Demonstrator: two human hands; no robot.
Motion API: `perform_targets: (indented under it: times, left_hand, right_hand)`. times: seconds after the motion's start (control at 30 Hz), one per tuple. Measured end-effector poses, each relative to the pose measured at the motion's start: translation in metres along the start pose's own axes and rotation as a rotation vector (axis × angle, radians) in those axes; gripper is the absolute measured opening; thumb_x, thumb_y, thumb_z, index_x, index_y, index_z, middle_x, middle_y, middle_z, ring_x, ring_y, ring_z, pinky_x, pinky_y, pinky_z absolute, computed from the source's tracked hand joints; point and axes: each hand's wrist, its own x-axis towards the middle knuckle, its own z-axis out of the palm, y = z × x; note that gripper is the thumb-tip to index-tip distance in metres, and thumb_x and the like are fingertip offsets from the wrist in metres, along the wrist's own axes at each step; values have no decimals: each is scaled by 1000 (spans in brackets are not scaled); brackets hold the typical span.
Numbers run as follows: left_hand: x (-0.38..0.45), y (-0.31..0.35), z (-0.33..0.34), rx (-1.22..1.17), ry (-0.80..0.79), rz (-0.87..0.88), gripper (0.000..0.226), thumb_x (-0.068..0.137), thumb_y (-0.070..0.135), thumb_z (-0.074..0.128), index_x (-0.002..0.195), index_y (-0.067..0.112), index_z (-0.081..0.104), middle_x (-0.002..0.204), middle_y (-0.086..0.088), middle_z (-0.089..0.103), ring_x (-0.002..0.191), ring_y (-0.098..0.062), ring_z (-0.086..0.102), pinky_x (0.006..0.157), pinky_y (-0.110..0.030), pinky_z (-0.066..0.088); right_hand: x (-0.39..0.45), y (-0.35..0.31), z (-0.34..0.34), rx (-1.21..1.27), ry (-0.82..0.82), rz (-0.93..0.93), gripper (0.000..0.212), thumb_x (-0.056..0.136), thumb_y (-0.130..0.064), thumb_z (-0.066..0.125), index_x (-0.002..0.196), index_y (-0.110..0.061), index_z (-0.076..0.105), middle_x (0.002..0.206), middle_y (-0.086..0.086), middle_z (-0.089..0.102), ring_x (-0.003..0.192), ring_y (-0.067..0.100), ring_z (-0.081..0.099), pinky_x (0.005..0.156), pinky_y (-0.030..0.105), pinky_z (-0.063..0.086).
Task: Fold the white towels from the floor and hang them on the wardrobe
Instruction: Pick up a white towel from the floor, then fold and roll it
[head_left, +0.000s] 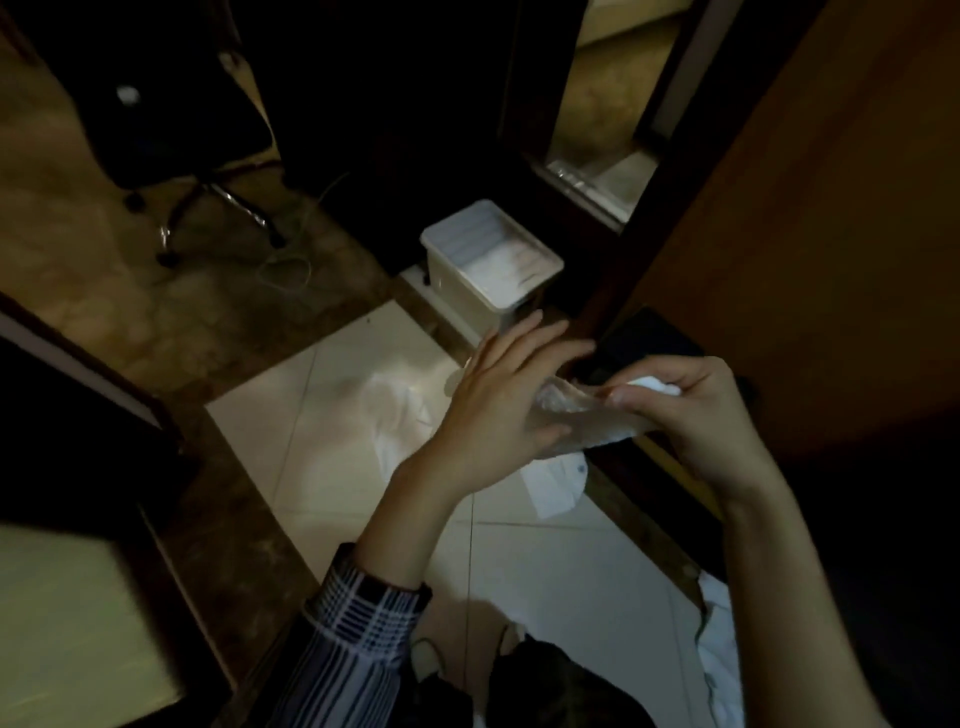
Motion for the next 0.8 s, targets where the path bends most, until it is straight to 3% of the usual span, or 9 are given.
perform_targets:
  times: [0.07, 0.13, 0.17, 0.23, 0.37, 0.43, 0.53, 0.63, 0.8]
  left_hand:
    - [8, 21, -12, -22, -58, 51, 38, 81, 39, 64, 112, 17, 65, 139, 3, 51, 138, -8, 23, 117, -34, 10]
    - [11, 35, -17, -57, -54, 26, 36, 80, 43, 60, 99, 13, 67, 114, 2, 64, 120, -10, 45, 109, -35, 25]
    - [10, 44, -19, -86, -20, 2, 30, 79, 41, 64, 91, 14, 64, 97, 4, 65, 103, -10, 51, 97, -34, 34]
    - [4, 56, -21, -151, 17, -66, 26, 77, 33, 74, 80, 15, 57, 77, 6, 58, 79, -11, 51, 70, -32, 39]
    - [-12, 63, -17, -200, -41, -110, 37, 72, 40, 78, 71, 14, 51, 68, -5, 56, 65, -14, 52, 57, -34, 40]
    - [-21, 67, -16, -230, -100, -134, 38, 71, 43, 78, 62, 22, 48, 60, 1, 50, 59, -7, 46, 56, -27, 34]
    - [-34, 75, -13, -194, -161, -164, 33, 73, 32, 80, 58, 30, 50, 56, 6, 48, 55, -4, 45, 53, -19, 30]
    - [-42, 79, -8, -220, -150, -188, 24, 76, 21, 78, 65, 28, 57, 56, 7, 51, 54, -4, 48, 51, -20, 33]
    - [-47, 95, 18, -314, -31, -256, 11, 75, 19, 79, 69, 20, 70, 59, 2, 56, 58, -8, 52, 57, -25, 39]
  right_hand:
    - [-9, -18, -3, 2, 21, -49, 30, 79, 11, 61, 67, -15, 72, 64, -3, 70, 63, 6, 65, 59, 17, 50]
    - [-15, -26, -5, 2, 66, -90, 25, 80, 9, 63, 70, -12, 71, 66, -3, 71, 67, 6, 66, 61, 17, 50]
    - [-21, -30, -9, 5, 103, -115, 24, 81, 8, 63, 71, -13, 71, 68, -4, 72, 68, 7, 67, 62, 18, 51]
    - [-33, -34, -16, 25, 181, -148, 24, 82, 5, 64, 72, -15, 72, 69, -3, 72, 69, 9, 68, 63, 19, 51]
    - [-67, -31, -37, -31, 312, -157, 24, 83, -2, 66, 73, -22, 73, 74, -8, 73, 77, 7, 67, 68, 18, 51]
    - [-85, -23, -49, -57, 400, -128, 22, 84, -4, 67, 73, -22, 73, 76, -9, 73, 79, 4, 67, 70, 14, 50]
    - [-107, -13, -70, 20, 589, -62, 18, 83, -5, 69, 72, -17, 74, 72, -9, 72, 74, 1, 65, 66, 16, 48]
    - [-127, -11, -91, -1, 718, -44, 12, 82, -12, 72, 73, -20, 74, 75, -7, 72, 76, 5, 64, 68, 26, 48]
    - [-162, -12, -109, -72, 774, -89, 10, 83, -15, 71, 76, -20, 74, 76, -15, 71, 78, -3, 63, 68, 24, 46]
